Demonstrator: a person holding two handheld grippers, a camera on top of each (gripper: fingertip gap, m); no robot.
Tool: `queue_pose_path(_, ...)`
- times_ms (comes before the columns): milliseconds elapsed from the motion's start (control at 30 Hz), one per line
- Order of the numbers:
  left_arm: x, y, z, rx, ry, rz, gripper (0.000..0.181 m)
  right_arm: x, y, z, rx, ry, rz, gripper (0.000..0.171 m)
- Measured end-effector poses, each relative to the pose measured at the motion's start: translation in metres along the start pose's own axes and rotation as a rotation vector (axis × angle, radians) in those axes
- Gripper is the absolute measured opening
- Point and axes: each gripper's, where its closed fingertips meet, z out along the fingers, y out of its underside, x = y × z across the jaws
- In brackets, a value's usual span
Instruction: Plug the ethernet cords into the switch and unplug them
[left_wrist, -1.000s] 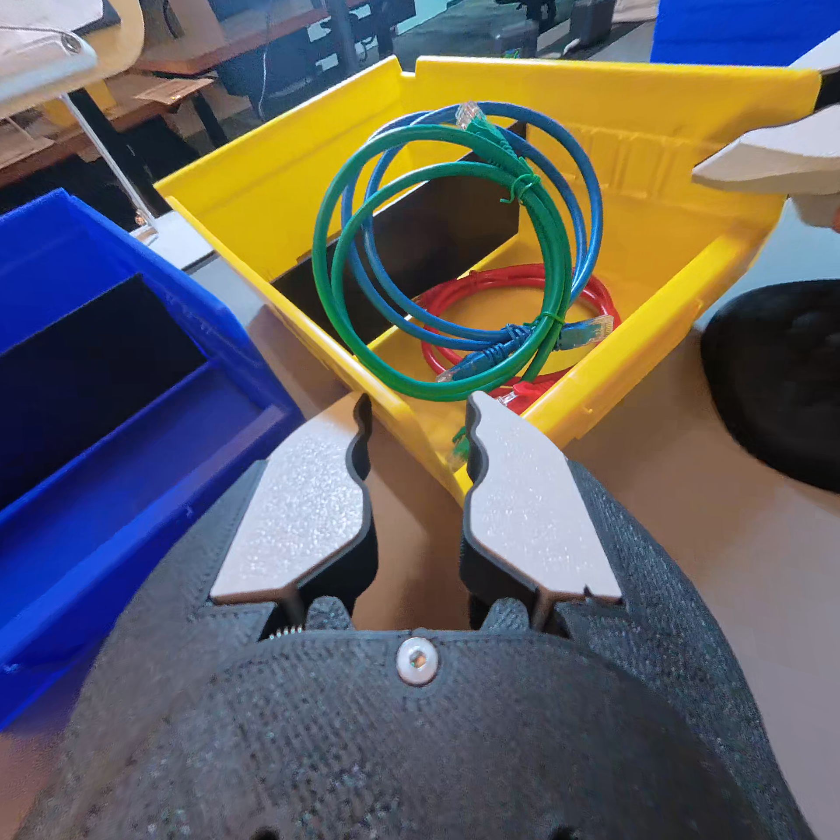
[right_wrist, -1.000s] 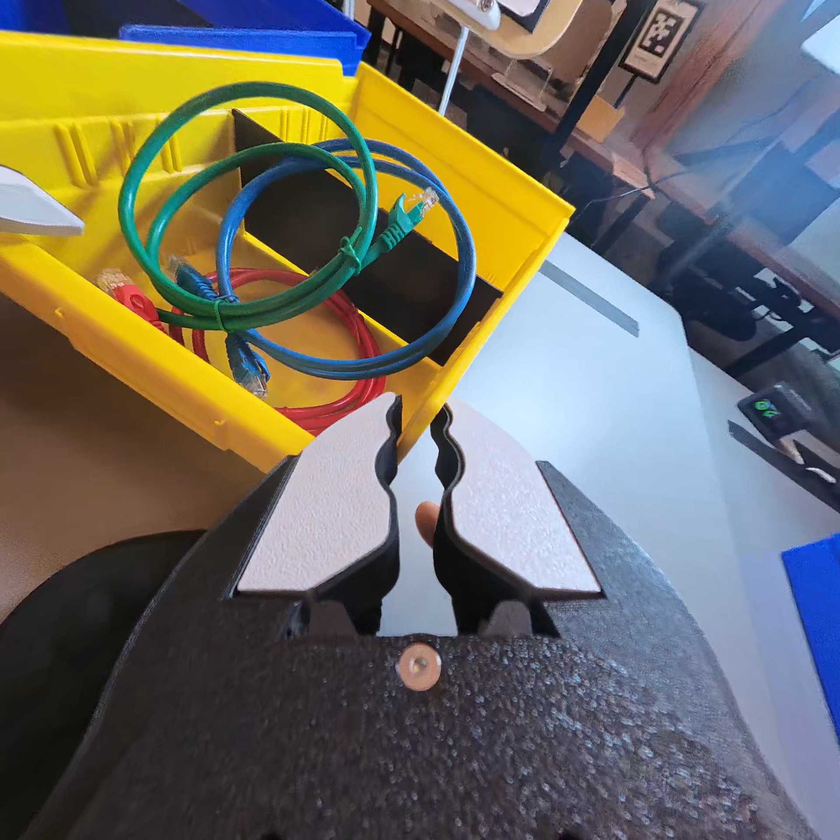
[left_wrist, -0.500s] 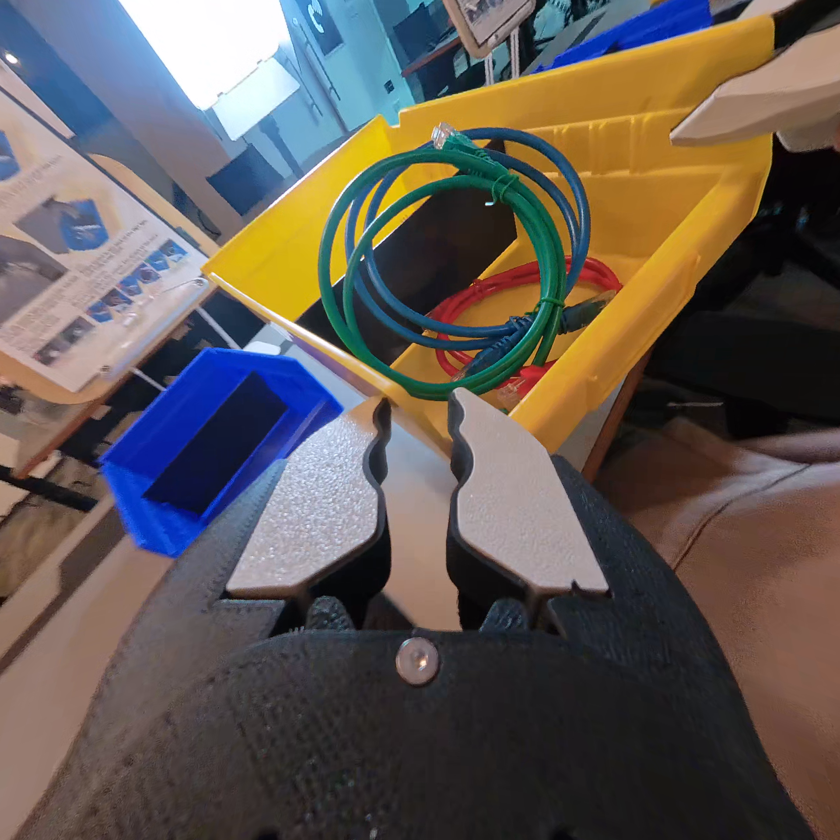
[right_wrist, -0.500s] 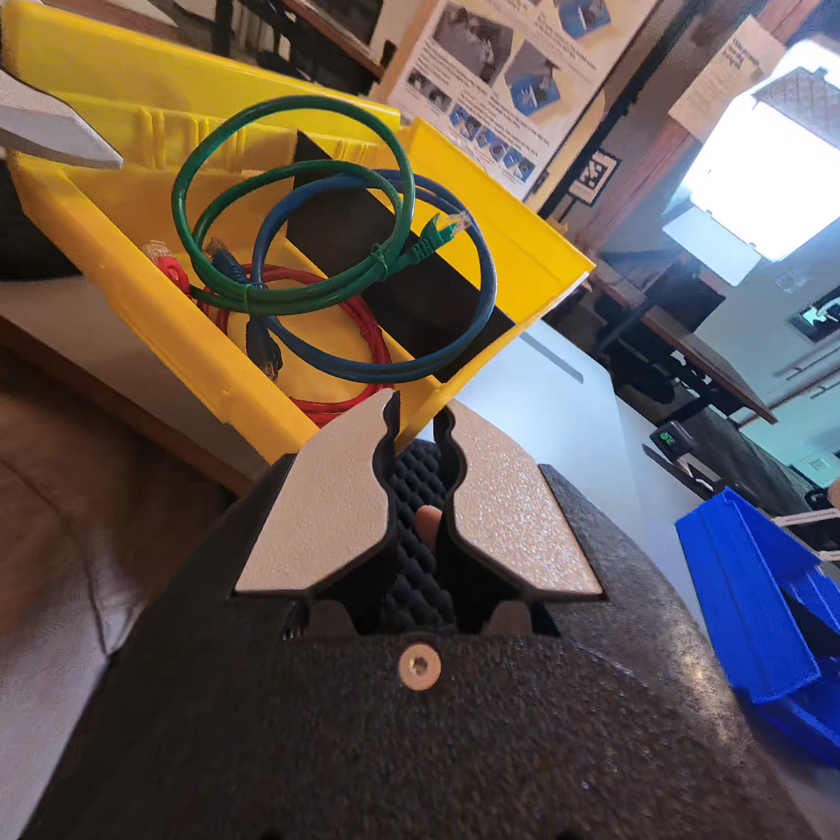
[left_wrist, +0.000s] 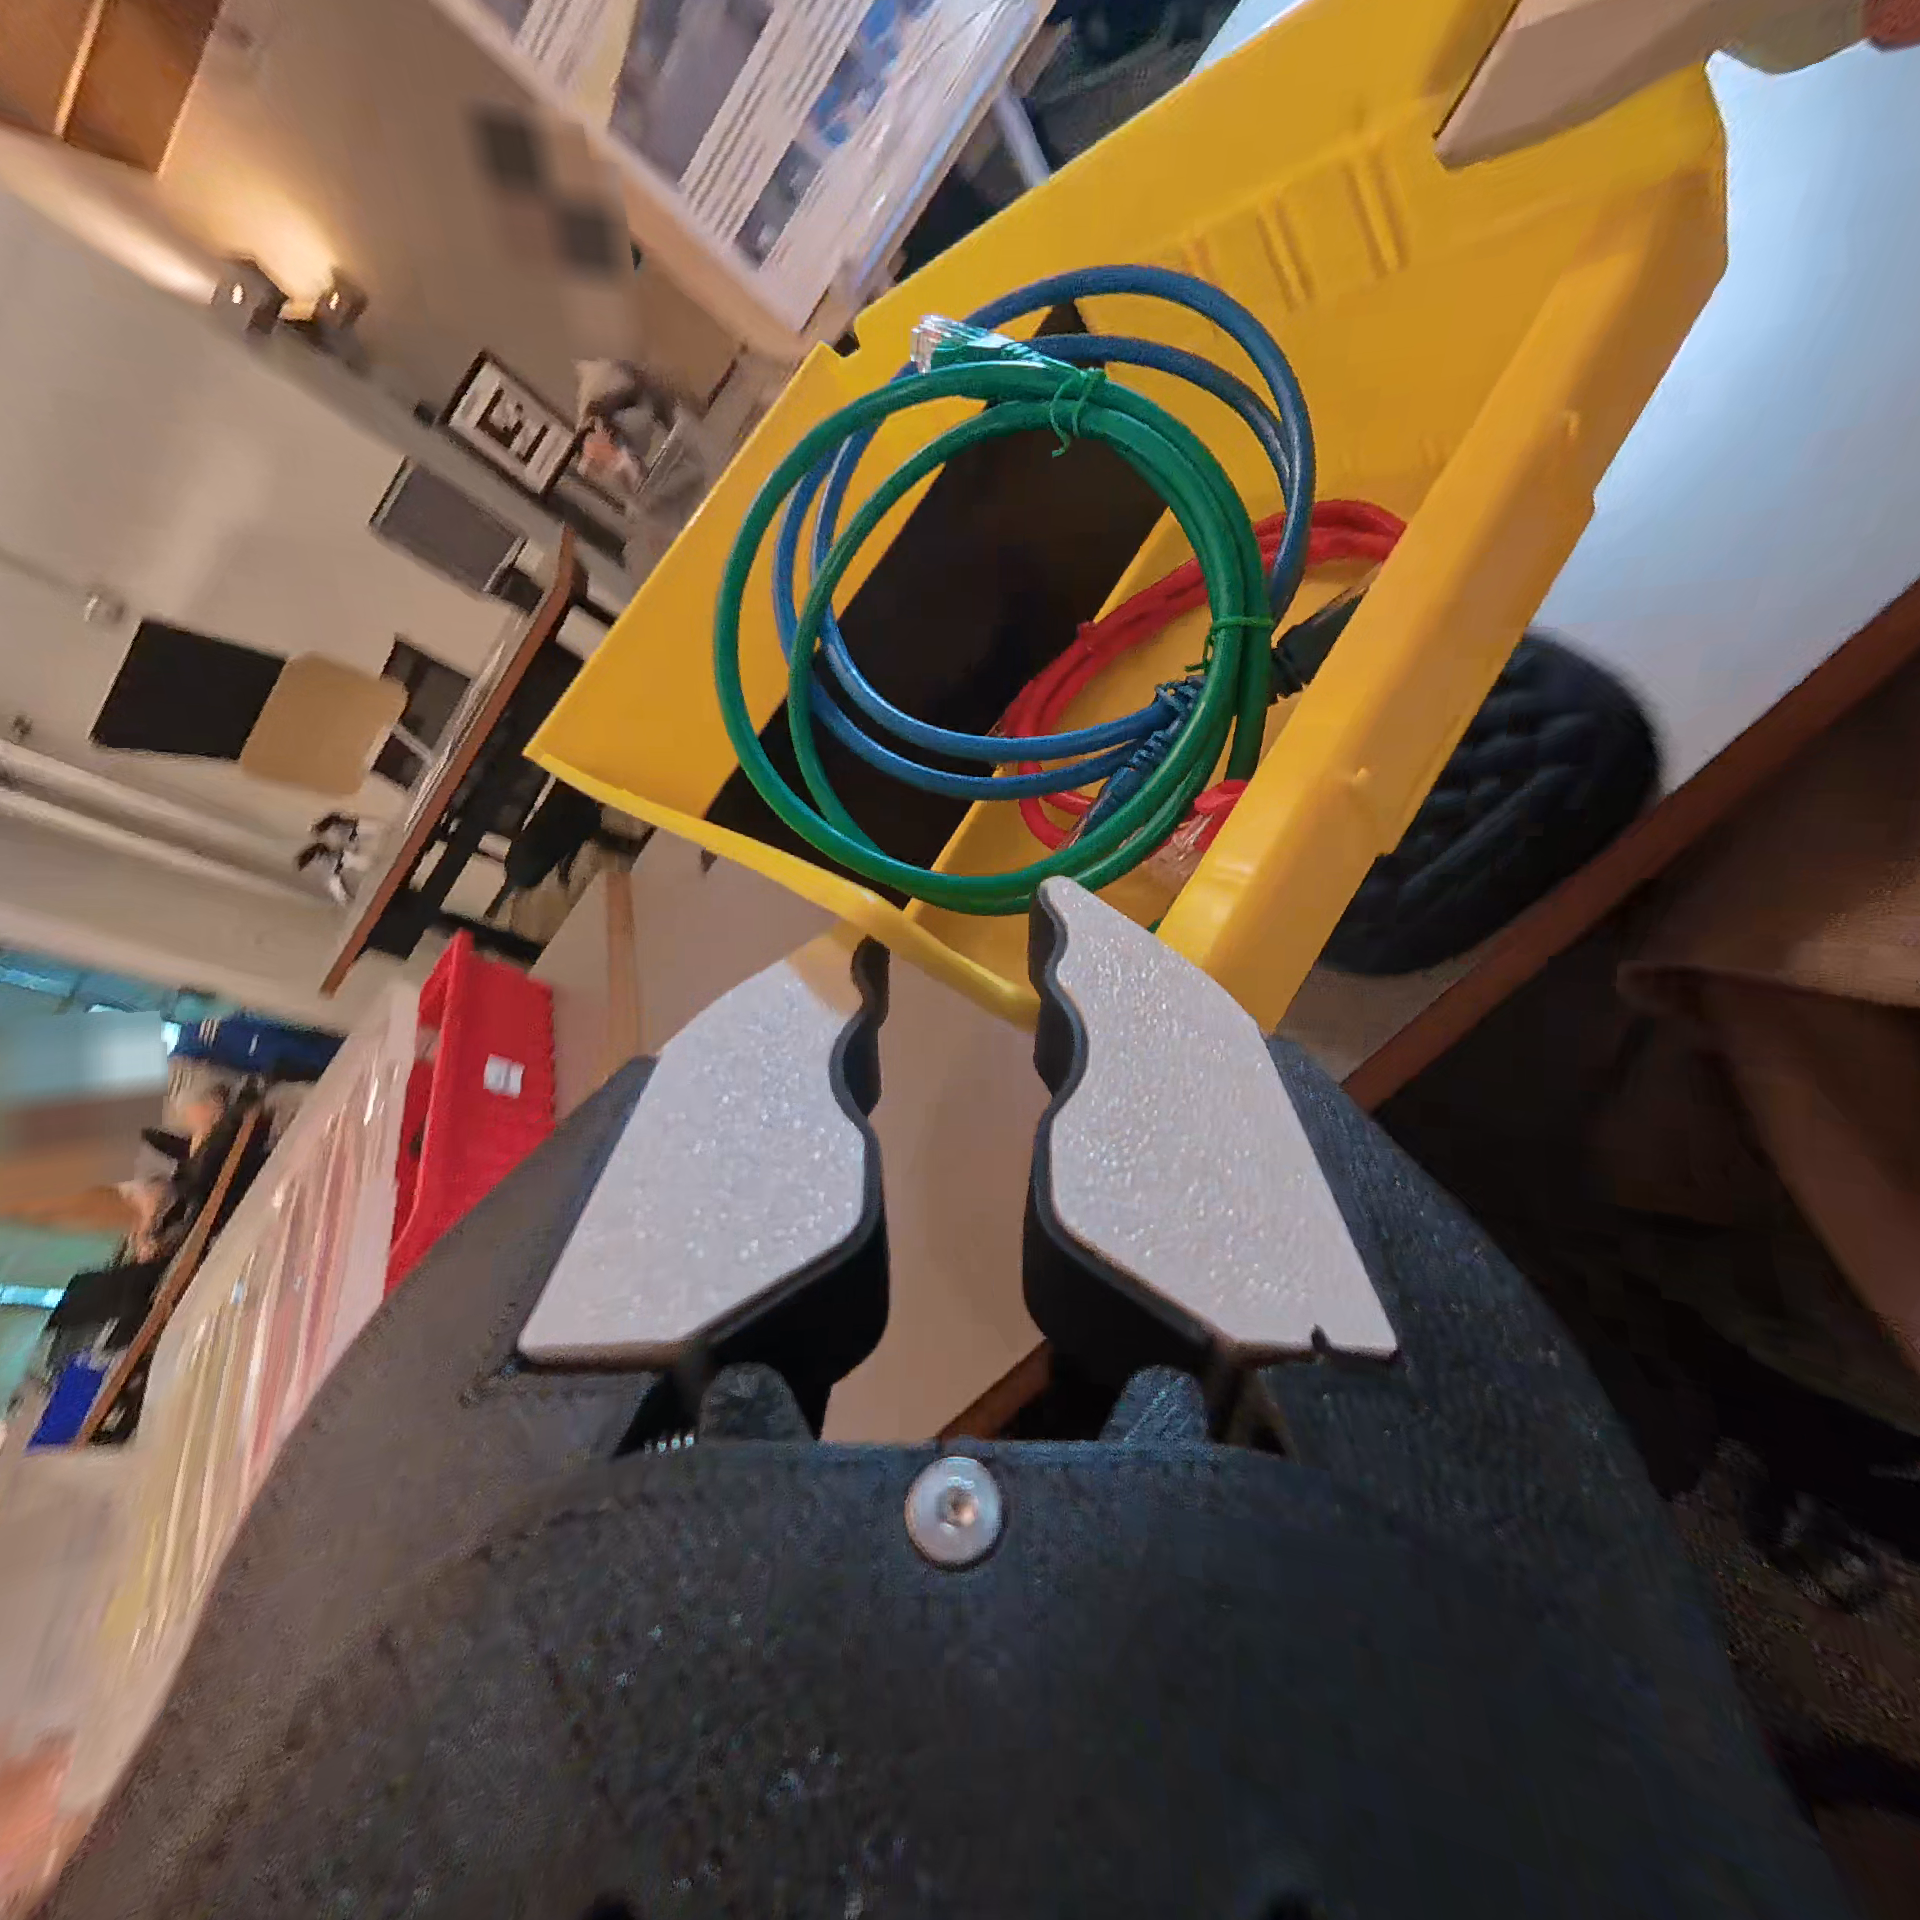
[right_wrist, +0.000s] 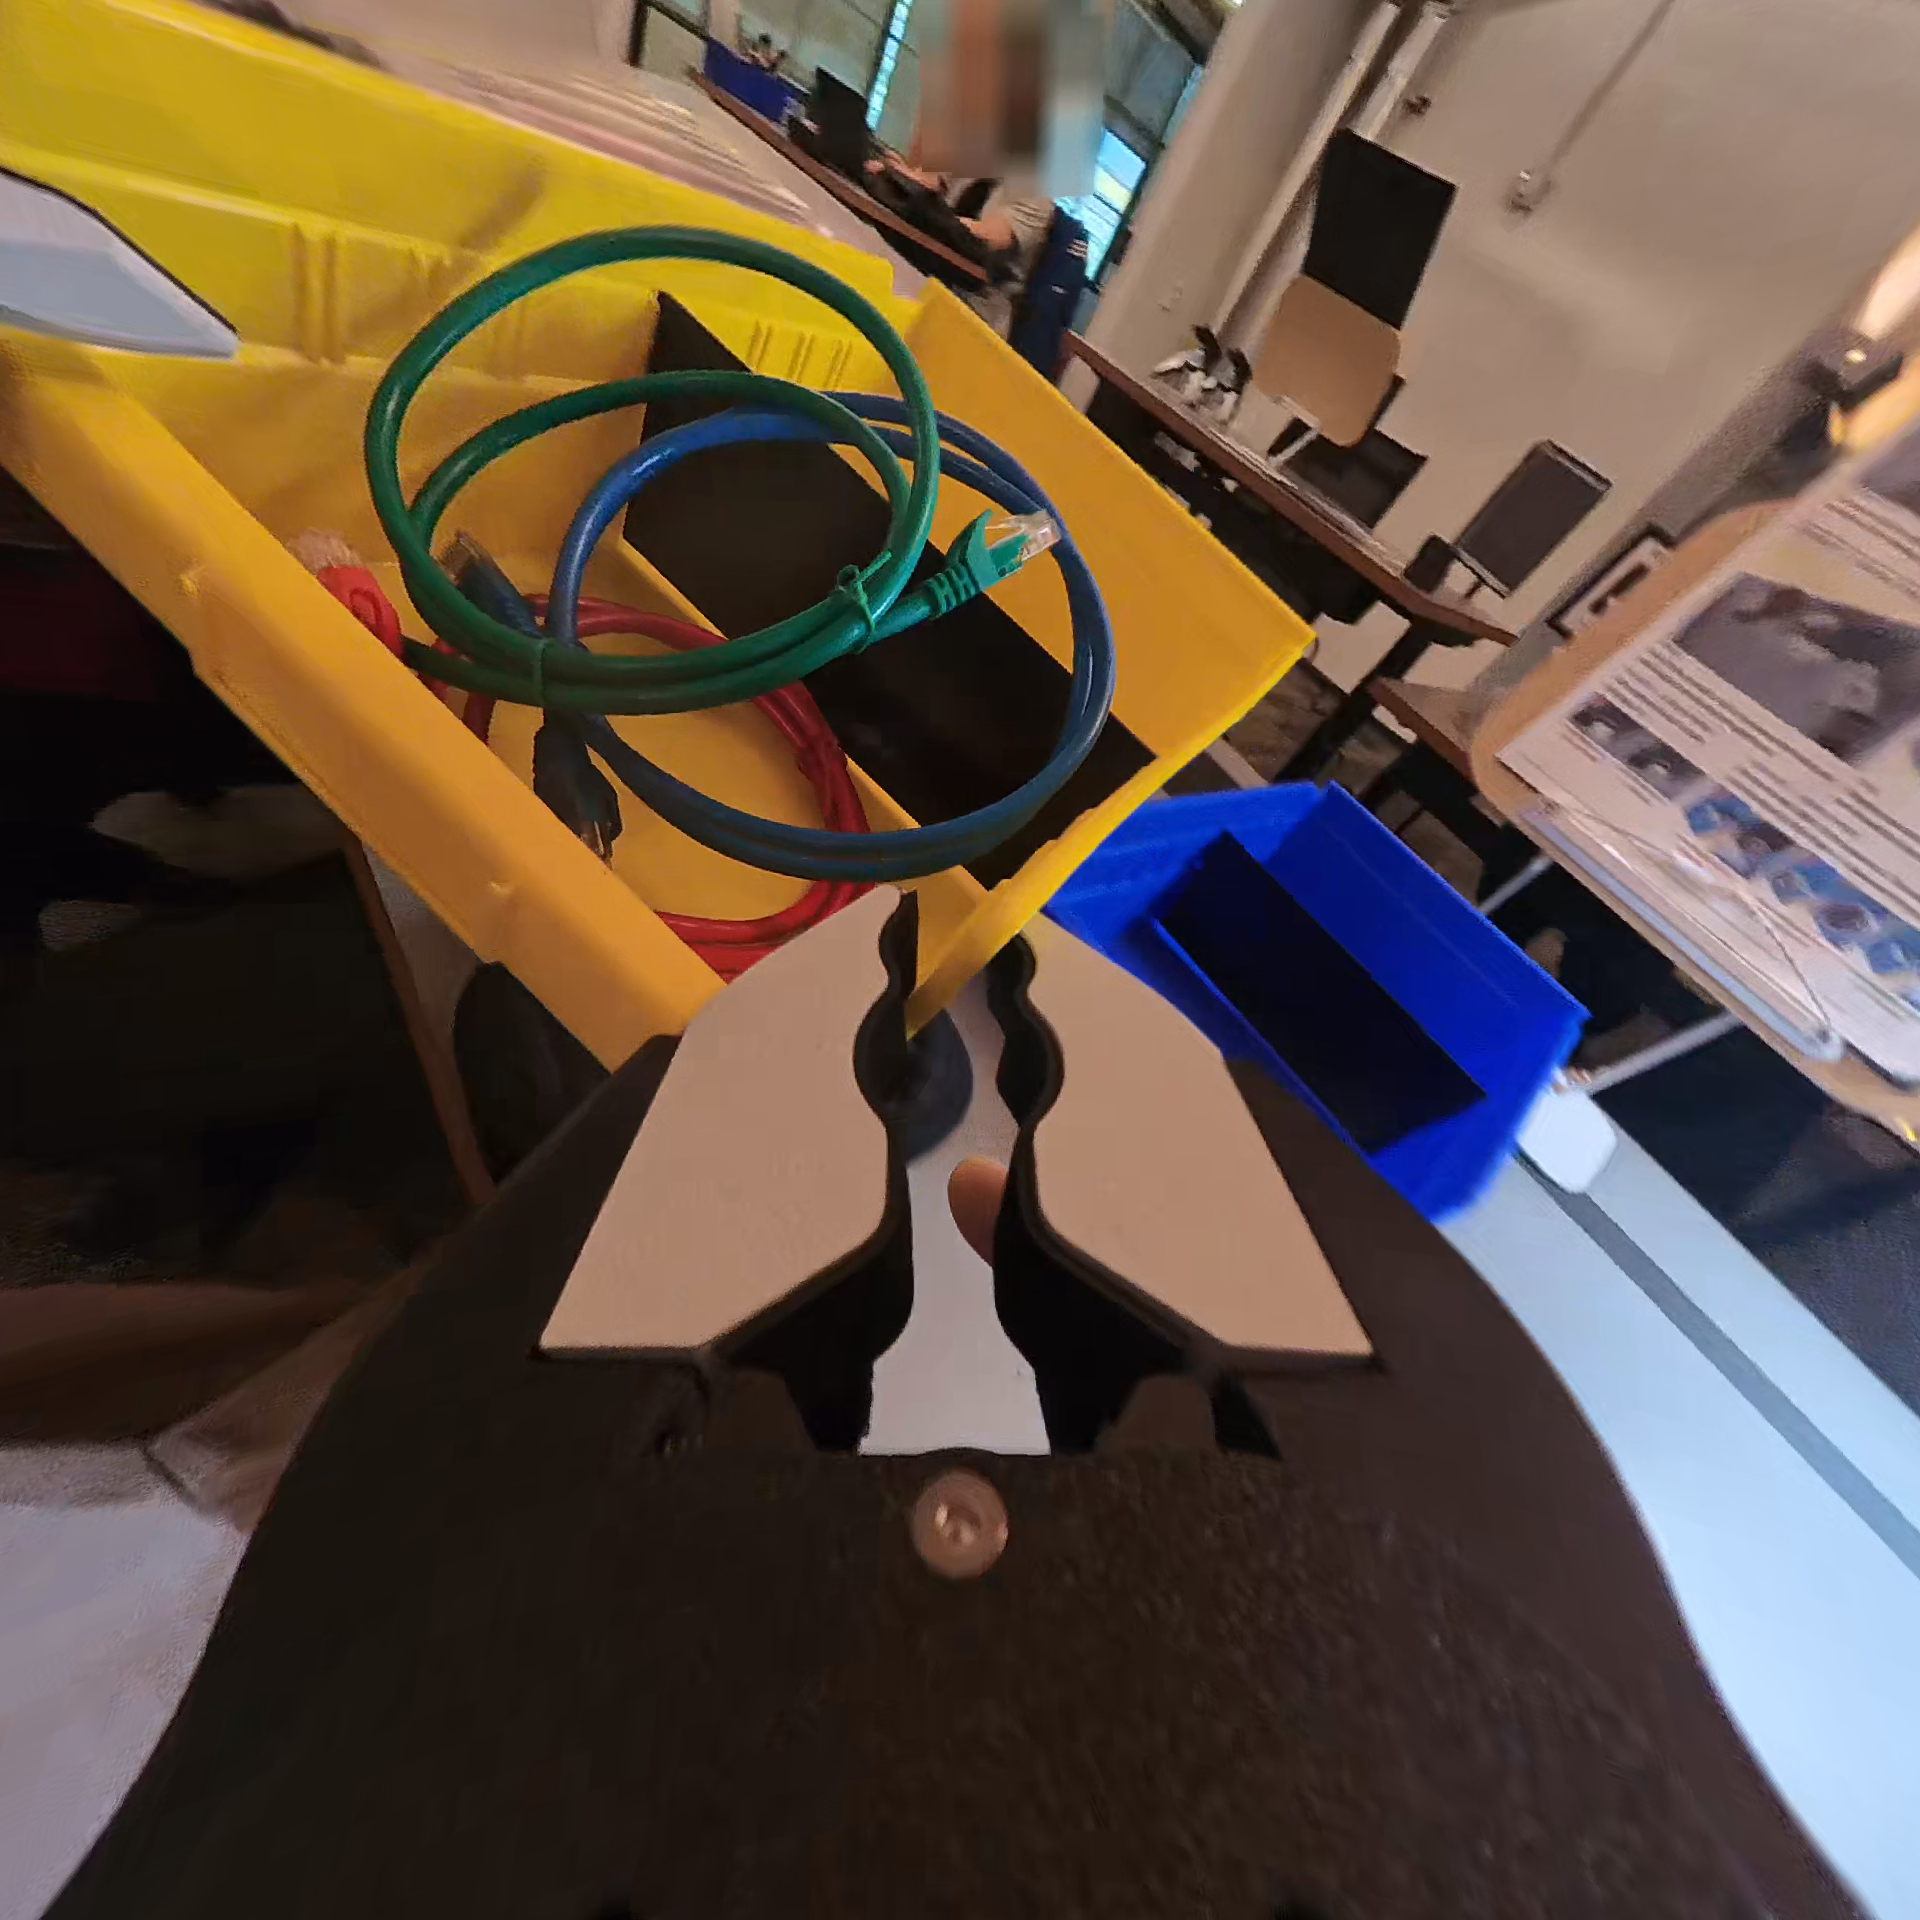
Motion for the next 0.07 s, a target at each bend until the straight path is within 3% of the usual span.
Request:
queue_pose_path(33, -0.01, 0.014, 0.0, -0.028, -0.019, -0.009, 0.026, -0.007, -0.004, 0.018, 0.007, -0.02, -0.011, 0.013)
queue_pose_path(67, -0.017, 0.028, 0.002, -0.056, -0.03, -0.023, 0.026, -0.013, -0.006, 0.036, 0.011, -0.044, -0.008, 0.014)
